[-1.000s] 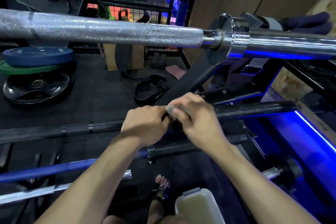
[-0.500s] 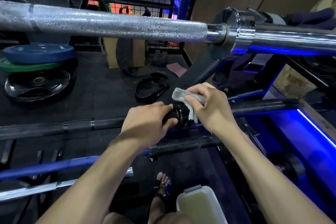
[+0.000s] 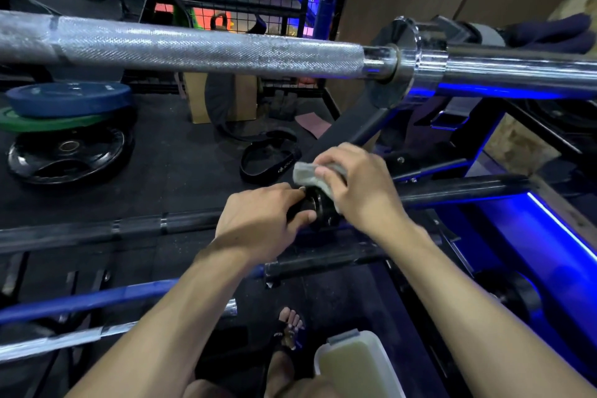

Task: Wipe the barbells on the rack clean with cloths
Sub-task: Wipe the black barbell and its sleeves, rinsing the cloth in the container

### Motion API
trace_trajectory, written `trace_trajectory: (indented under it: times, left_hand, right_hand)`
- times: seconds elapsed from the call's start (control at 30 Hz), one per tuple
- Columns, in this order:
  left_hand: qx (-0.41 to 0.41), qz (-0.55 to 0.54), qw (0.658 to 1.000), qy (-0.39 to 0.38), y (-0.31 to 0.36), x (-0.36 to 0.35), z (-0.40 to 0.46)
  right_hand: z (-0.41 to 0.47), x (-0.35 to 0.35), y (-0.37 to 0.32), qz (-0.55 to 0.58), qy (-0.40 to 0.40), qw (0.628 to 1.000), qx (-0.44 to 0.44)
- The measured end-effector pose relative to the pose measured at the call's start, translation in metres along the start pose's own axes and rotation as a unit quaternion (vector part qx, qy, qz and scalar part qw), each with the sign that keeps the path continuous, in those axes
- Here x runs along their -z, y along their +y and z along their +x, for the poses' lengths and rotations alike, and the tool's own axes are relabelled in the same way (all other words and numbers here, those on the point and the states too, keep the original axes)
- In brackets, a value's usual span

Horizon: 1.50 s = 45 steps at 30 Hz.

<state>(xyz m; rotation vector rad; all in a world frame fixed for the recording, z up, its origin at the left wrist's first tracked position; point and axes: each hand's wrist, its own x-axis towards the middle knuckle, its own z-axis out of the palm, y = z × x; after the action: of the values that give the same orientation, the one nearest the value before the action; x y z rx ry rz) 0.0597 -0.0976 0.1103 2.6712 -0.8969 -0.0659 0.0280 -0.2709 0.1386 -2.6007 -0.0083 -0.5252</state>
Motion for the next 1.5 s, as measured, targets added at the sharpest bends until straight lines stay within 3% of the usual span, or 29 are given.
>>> trace_trajectory:
  times: [0.1,0.27,0.53,0.67,0.87,1.03,1.2,1.4,1.5]
  left_hand:
    - [0.000,-0.001,1.000,-0.001,-0.001,0.001,0.001]
    - [-0.013,0.036,0.999,0.026,0.002,-0.004,-0.003]
    - [-0.018,0.068,0.998,0.005,0.001,-0.007,0.002]
    - [-0.021,0.049,0.998,0.020,0.002,-0.008,0.002]
    - [-0.056,0.036,0.997,0.038,-0.007,-0.007,-0.005]
    - [-0.044,0.034,0.998,0.039,-0.006,-0.005,-0.003]
    - [-0.025,0.013,0.999,0.040,-0.003,-0.005,-0.002]
    - [-0.008,0.009,1.000,0.026,-0.004,-0.003,-0.002]
    - [-0.007,0.005,0.999,0.034,-0.005,-0.005,-0.002]
  right_hand:
    - [0.003,0.001,0.008,0.016,0.013,1.000,-0.007]
    - [-0.012,0.020,0.019,0.097,-0.057,0.992,-0.051]
    - [-0.018,0.024,0.007,0.065,-0.058,0.995,0.047]
    - [0.003,0.011,0.009,0.016,-0.021,0.999,0.023]
    - [0.007,0.012,0.013,0.065,-0.035,0.997,-0.021]
    - [-0.025,0.028,0.003,0.088,-0.052,0.995,-0.001]
    - [0.005,0.010,-0.001,0.035,-0.030,0.997,-0.057]
    - [-0.005,0.018,-0.014,0.013,-0.089,0.993,-0.070]
    - [-0.002,0.018,-0.007,0.015,-0.063,0.996,-0.069]
